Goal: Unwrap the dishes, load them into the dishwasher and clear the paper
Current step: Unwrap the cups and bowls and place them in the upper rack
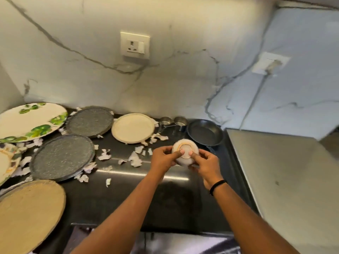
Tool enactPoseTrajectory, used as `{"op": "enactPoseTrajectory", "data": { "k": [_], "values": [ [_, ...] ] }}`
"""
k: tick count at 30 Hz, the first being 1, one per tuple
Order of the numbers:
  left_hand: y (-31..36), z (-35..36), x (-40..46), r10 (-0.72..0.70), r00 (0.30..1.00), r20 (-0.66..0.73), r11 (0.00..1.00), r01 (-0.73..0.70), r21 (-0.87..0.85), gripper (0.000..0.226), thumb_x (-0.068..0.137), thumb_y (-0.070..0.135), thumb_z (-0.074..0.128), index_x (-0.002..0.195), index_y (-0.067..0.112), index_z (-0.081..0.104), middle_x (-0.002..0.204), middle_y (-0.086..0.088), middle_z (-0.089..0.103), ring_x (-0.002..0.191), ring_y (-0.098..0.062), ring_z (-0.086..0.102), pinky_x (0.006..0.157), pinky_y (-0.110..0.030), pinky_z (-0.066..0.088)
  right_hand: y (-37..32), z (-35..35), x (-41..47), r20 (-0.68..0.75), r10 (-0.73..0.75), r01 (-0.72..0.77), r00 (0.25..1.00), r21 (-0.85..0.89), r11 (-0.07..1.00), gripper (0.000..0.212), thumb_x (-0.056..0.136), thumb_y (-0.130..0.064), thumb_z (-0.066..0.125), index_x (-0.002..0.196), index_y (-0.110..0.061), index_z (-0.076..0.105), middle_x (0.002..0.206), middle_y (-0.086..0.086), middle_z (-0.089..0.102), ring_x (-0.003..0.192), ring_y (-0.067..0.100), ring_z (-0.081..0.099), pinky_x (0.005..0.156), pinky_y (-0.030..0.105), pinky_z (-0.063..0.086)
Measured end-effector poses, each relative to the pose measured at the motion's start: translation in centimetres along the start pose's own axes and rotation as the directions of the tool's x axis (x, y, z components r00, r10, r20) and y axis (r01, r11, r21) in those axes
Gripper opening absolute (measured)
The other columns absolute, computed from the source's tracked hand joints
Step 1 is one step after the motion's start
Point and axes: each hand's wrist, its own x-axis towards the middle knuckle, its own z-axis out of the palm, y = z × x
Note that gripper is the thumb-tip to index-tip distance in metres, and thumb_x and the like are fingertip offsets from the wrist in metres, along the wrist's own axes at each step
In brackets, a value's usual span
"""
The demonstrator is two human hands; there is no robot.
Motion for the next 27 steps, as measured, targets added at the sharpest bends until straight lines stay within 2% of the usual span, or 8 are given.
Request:
{"op": "enactPoseTrajectory", "data": {
  "k": [3, 6, 10, 12, 15, 18, 21, 27],
  "values": [
    [-0.9, 3.9, -1.5, -0.023, 0.999, 0.046, 1.0, 0.023, 0.007, 0.028, 0.078, 0.022, 0.086, 0.101, 0.012, 0.073, 0.093, -0.005, 0.077, 0.089, -0.023, 0.076, 0.079, -0.045, 0.063, -0.4, -4.6, -2.4, -0.051, -0.008, 0.009, 0.999, 0.027, 1.0, 0.033, 0.084, -0.015, 0.08, 0.113, -0.005, 0.069, 0.104, 0.016, 0.074, 0.093, 0.029, 0.074, 0.068, 0.036, 0.061],
    [-2.1, 9.9, -4.0, -0.042, 0.986, 0.161, 0.998, 0.035, 0.046, 0.031, 0.077, 0.023, 0.087, 0.101, 0.01, 0.073, 0.093, -0.008, 0.078, 0.087, -0.024, 0.076, 0.081, -0.05, 0.062, -0.2, -11.1, -5.7, -0.161, 0.002, 0.007, 0.987, 0.057, 0.998, 0.034, 0.083, -0.019, 0.081, 0.112, -0.008, 0.069, 0.106, 0.014, 0.074, 0.094, 0.029, 0.073, 0.069, 0.036, 0.063],
    [-3.9, 18.3, -8.6, -0.076, 0.945, 0.318, 0.995, 0.052, 0.084, 0.034, 0.078, 0.022, 0.086, 0.106, 0.009, 0.071, 0.096, -0.009, 0.077, 0.09, -0.025, 0.076, 0.081, -0.043, 0.063, 1.0, -20.3, -10.0, -0.323, 0.016, 0.022, 0.946, 0.116, 0.993, 0.033, 0.081, -0.02, 0.083, 0.108, -0.007, 0.07, 0.106, 0.015, 0.074, 0.091, 0.029, 0.073, 0.069, 0.034, 0.061],
    [-5.3, 22.2, -10.6, -0.098, 0.912, 0.397, 0.992, 0.055, 0.118, 0.028, 0.08, 0.021, 0.085, 0.101, 0.012, 0.071, 0.096, -0.008, 0.077, 0.09, -0.023, 0.075, 0.079, -0.039, 0.063, 1.8, -24.4, -12.3, -0.385, 0.054, 0.013, 0.922, 0.168, 0.986, 0.031, 0.081, -0.016, 0.082, 0.107, -0.005, 0.069, 0.105, 0.018, 0.074, 0.09, 0.03, 0.073, 0.067, 0.033, 0.061],
    [-7.4, 26.8, -13.4, -0.15, 0.864, 0.481, 0.984, 0.082, 0.159, 0.028, 0.079, 0.017, 0.086, 0.101, 0.007, 0.072, 0.095, -0.012, 0.077, 0.085, -0.023, 0.075, 0.072, -0.034, 0.063, 3.5, -29.4, -15.6, -0.469, 0.09, 0.031, 0.878, 0.243, 0.969, 0.031, 0.082, -0.013, 0.082, 0.108, -0.003, 0.068, 0.105, 0.02, 0.073, 0.093, 0.033, 0.073, 0.069, 0.035, 0.062],
    [-9.1, 30.9, -15.8, -0.192, 0.804, 0.562, 0.971, 0.072, 0.228, 0.025, 0.078, 0.015, 0.086, 0.098, 0.007, 0.072, 0.098, -0.015, 0.076, 0.088, -0.027, 0.076, 0.071, -0.034, 0.063, 5.3, -33.4, -18.4, -0.561, 0.135, 0.041, 0.817, 0.29, 0.956, 0.036, 0.08, -0.013, 0.083, 0.111, -0.002, 0.068, 0.103, 0.021, 0.074, 0.09, 0.033, 0.074, 0.073, 0.039, 0.062],
    [-11.2, 34.5, -17.7, -0.214, 0.753, 0.622, 0.958, 0.037, 0.285, 0.02, 0.076, 0.017, 0.088, 0.09, 0.011, 0.074, 0.093, -0.016, 0.076, 0.09, -0.031, 0.075, 0.079, -0.046, 0.063, 7.3, -36.8, -20.7, -0.651, 0.184, 0.068, 0.736, 0.341, 0.938, 0.036, 0.079, -0.011, 0.084, 0.11, 0.0, 0.069, 0.105, 0.024, 0.073, 0.091, 0.036, 0.073, 0.077, 0.045, 0.062],
    [-15.8, 41.7, -20.9, -0.281, 0.579, 0.765, 0.911, -0.09, 0.403, 0.02, 0.069, 0.031, 0.091, 0.078, 0.02, 0.076, 0.075, -0.004, 0.077, 0.073, -0.025, 0.074, 0.077, -0.053, 0.062, 10.5, -43.7, -24.9, -0.773, 0.277, 0.052, 0.571, 0.37, 0.927, 0.032, 0.078, -0.011, 0.085, 0.106, -0.006, 0.071, 0.1, 0.017, 0.075, 0.08, 0.024, 0.071, 0.06, 0.033, 0.059]
  ]
}}
